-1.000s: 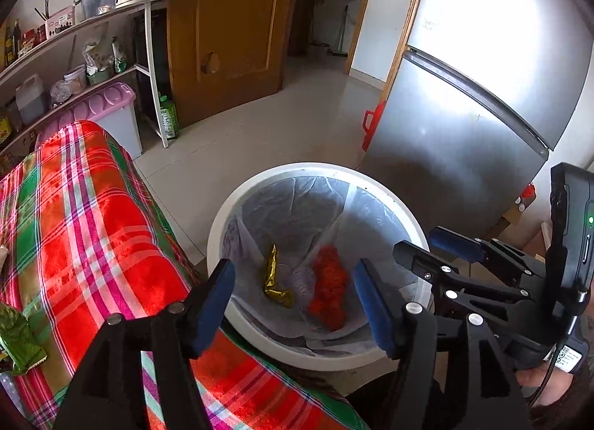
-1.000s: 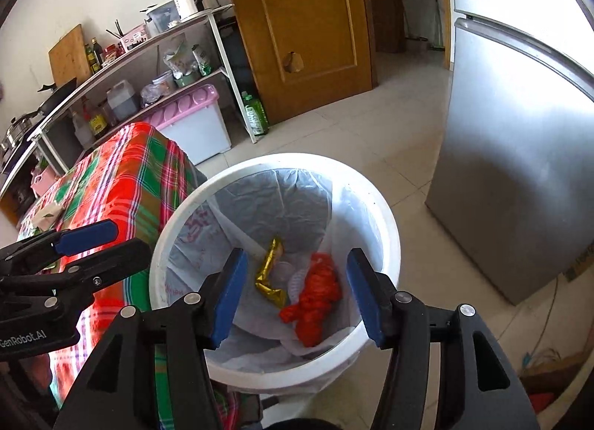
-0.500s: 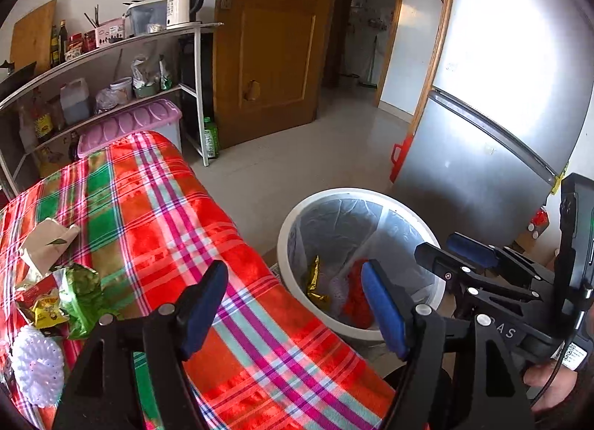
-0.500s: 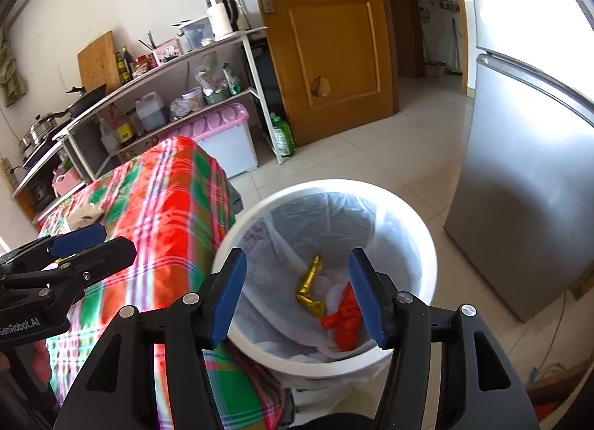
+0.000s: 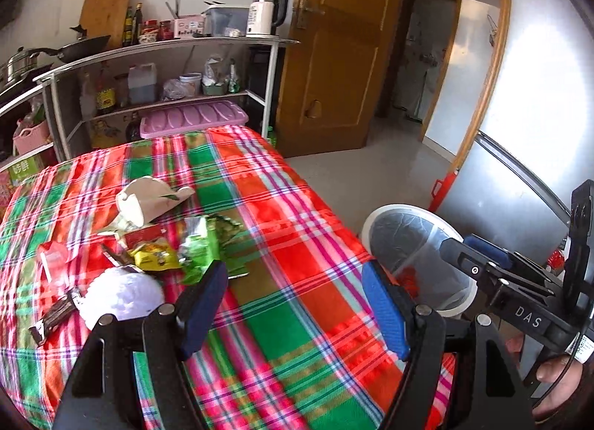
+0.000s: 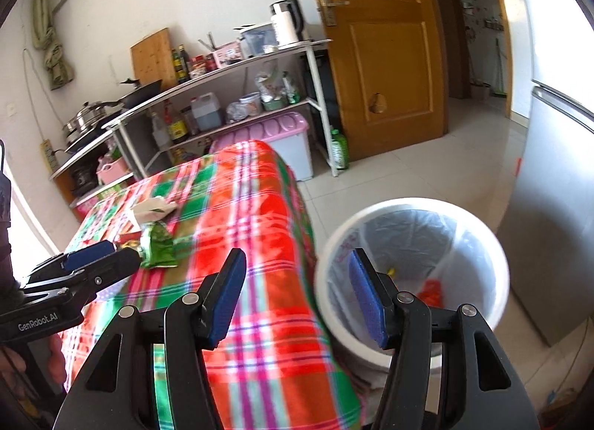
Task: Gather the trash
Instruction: 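Move both tools back to the table toward the remaining trash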
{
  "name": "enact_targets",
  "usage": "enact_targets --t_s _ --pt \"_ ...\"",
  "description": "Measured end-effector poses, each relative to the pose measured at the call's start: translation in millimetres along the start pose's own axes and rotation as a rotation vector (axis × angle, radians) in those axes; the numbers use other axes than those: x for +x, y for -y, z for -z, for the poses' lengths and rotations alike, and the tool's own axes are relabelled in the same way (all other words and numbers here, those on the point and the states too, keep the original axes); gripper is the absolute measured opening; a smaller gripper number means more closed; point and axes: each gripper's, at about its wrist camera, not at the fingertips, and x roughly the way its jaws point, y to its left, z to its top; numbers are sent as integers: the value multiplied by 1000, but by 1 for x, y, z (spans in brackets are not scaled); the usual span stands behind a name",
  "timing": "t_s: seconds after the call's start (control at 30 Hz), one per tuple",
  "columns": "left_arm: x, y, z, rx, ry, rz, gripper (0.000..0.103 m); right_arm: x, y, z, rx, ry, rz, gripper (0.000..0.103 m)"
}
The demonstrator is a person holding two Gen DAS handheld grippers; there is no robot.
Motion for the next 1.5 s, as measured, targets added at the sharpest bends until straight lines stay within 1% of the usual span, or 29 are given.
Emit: enact_targets --t_s 0.1,0.13,0.2,0.27,0.3,0.37,0.4,0.43,0.5,0.6,0.77,0.9,0.97,1.03,1.13,1.27,1.4,1.5 --pt "-14 -28 5 -45 20 -47 77 7 -24 1 -25 -9 -44 58" --pt "-18 -37 7 -50 27 -64 79 10 -31 2 -31 -15 -58 58" --pt "-26 -55 13 -59 31 -99 81 16 -48 4 -47 -25 -89 58" --pt "-32 -74 19 -78 29 -118 82 22 -65 6 -64 -37 -116 58" --pt "-35 -83 21 -91 28 -138 82 25 -74 7 -75 -44 -129 59" --pt "-41 -99 27 -100 36 -204 86 32 -89 8 -100 -61 -159 59" --pt "-43 -107 30 -108 36 -224 87 35 -99 9 -117 -68 -169 59" --pt "-44 -116 33 -121 32 -231 89 39 -109 10 -136 -74 -182 59" --pt "-48 -132 39 -149 27 -248 90 45 -128 13 -172 -88 -205 59" --pt "-52 -154 45 -176 22 -297 92 54 -154 18 -213 -103 -237 60" --pt "-54 -184 54 -220 10 -290 93 72 -185 25 -239 -143 -290 61" --pt "-48 -203 60 -223 -31 -301 93 86 -200 26 -230 -167 -320 61" --pt "-45 -210 62 -228 -43 -291 93 95 -207 26 -228 -185 -326 61" --pt "-41 -216 63 -227 -54 -299 93 102 -213 27 -234 -201 -318 61" --pt "-35 -219 60 -203 -71 -294 93 111 -221 26 -238 -210 -327 61" --pt "-24 -225 54 -194 -90 -242 93 121 -230 25 -250 -231 -338 62" --pt "-11 -226 51 -158 -124 -237 93 128 -240 28 -277 -253 -352 62" --pt "-5 -225 50 -119 -137 -270 93 132 -245 31 -295 -268 -347 62"
